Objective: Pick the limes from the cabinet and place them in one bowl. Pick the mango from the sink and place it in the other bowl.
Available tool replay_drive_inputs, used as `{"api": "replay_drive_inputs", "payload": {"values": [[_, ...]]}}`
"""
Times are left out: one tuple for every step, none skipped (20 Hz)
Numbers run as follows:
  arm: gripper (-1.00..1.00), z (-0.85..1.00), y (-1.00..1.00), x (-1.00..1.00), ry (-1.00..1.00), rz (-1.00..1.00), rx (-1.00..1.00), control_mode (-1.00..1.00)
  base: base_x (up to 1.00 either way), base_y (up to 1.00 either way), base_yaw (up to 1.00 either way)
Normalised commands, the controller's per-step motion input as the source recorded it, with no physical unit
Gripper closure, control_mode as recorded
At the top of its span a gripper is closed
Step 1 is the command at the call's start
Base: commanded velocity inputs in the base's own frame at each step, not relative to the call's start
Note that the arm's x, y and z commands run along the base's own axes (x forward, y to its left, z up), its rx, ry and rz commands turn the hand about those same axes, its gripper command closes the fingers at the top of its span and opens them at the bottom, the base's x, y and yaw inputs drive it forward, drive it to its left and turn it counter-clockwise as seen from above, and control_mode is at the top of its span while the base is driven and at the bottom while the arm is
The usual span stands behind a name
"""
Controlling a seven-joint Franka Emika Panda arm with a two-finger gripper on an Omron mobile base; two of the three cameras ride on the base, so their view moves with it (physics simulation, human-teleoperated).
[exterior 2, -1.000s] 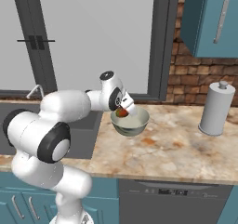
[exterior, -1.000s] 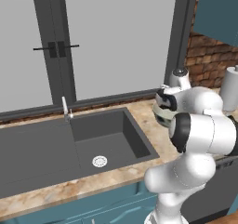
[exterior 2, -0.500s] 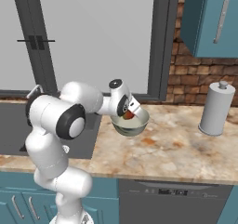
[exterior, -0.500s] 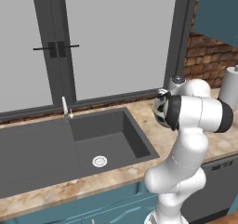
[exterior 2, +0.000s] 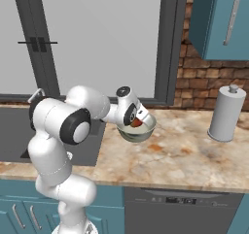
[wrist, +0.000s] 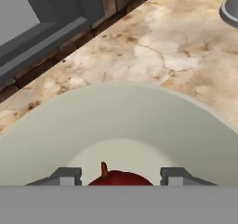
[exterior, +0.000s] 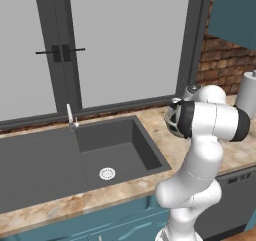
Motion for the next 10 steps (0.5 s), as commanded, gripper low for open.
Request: {"api": "replay_drive_inputs", "payload": {"values": [[-1.00, 0.15, 0.00, 0.08, 0.00, 0.00, 0.01, -1.00, 0.00, 0.00, 0.00], [-1.00, 0.16, 0.00, 0.12, 0.00, -0.01, 0.01, -1.00, 0.00, 0.00, 0.00], [-1.00, 0.17, 0.00, 0.17, 0.00, -0.01, 0.01, -1.00, 0.00, 0.00, 0.00], [-1.00, 0.19, 0.00, 0.20, 0.00, -0.01, 0.01, -1.00, 0.00, 0.00, 0.00], [-1.00, 0.18, 0.00, 0.24, 0.00, -0.02, 0.00, -1.00, 0.00, 0.00, 0.00], [-1.00, 0.21, 0.00, 0.26, 0.00, -0.02, 0.01, -1.00, 0.00, 0.00, 0.00], [-1.00, 0.20, 0.00, 0.28, 0.00, -0.02, 0.01, -1.00, 0.00, 0.00, 0.00], [-1.00, 0.34, 0.00, 0.21, 0.00, -0.02, 0.02, -1.00, 0.00, 0.00, 0.00], [-1.00, 0.68, 0.00, 0.00, 0.05, -0.02, 0.04, -1.00, 0.00, 0.00, 0.00], [-1.00, 0.87, 0.00, -0.23, 0.00, 0.00, 0.03, -1.00, 0.00, 0.00, 0.00]]}}
